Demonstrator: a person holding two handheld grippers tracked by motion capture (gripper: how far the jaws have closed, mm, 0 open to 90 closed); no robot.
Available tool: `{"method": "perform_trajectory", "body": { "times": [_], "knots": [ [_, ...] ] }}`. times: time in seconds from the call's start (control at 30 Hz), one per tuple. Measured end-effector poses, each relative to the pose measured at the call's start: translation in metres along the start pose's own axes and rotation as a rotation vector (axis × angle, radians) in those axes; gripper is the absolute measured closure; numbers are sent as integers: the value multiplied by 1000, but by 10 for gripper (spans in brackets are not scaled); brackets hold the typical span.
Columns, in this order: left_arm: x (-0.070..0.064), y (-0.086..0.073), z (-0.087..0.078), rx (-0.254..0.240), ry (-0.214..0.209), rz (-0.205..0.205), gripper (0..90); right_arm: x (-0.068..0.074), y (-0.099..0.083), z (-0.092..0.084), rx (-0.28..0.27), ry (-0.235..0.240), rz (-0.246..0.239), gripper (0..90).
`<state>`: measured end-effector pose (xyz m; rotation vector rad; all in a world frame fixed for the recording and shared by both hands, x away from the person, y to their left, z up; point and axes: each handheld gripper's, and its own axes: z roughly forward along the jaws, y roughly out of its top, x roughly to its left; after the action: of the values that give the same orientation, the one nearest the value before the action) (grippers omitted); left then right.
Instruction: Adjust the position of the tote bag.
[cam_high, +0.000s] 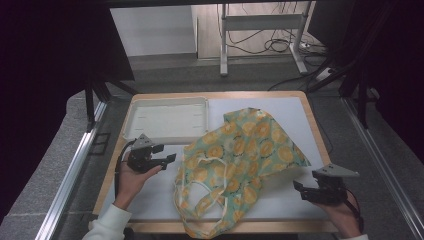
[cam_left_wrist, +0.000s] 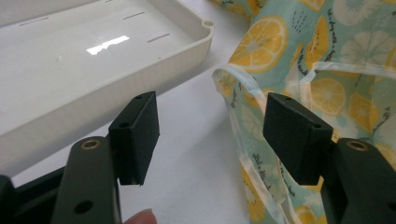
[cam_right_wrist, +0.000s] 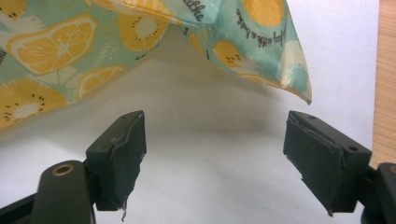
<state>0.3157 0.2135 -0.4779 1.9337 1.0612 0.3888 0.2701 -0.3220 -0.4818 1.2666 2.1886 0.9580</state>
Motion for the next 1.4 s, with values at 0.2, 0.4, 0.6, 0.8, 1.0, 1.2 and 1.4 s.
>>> {"method": "perform_trajectory", "body": {
  "times": [0.2, 0.4, 0.6, 0.8, 1.0, 1.2, 1.4],
  "knots": [
    [-1, 6, 1, 1, -5, 5, 365, -1, 0, -1, 0, -2, 0, 214],
    [0, 15, 4, 5, -17, 11, 365, -1, -1, -1, 1, -4, 2, 215],
    [2, 26, 7, -4, -25, 5, 371, -1, -1, 0, 3, -2, 2, 214],
    [1, 46, 24, 14, -39, 13, 376, -1, -1, 0, 2, -2, 2, 215],
    [-3, 61, 36, 21, -46, 25, 373, -2, -1, 0, 2, -3, 4, 214],
    [-6, 76, 48, 31, -47, 28, 361, -2, -1, 0, 2, -4, 7, 214],
    [-11, 97, 68, 43, -47, 45, 345, -2, -2, 1, 6, -1, 3, 214]
  ]
}}
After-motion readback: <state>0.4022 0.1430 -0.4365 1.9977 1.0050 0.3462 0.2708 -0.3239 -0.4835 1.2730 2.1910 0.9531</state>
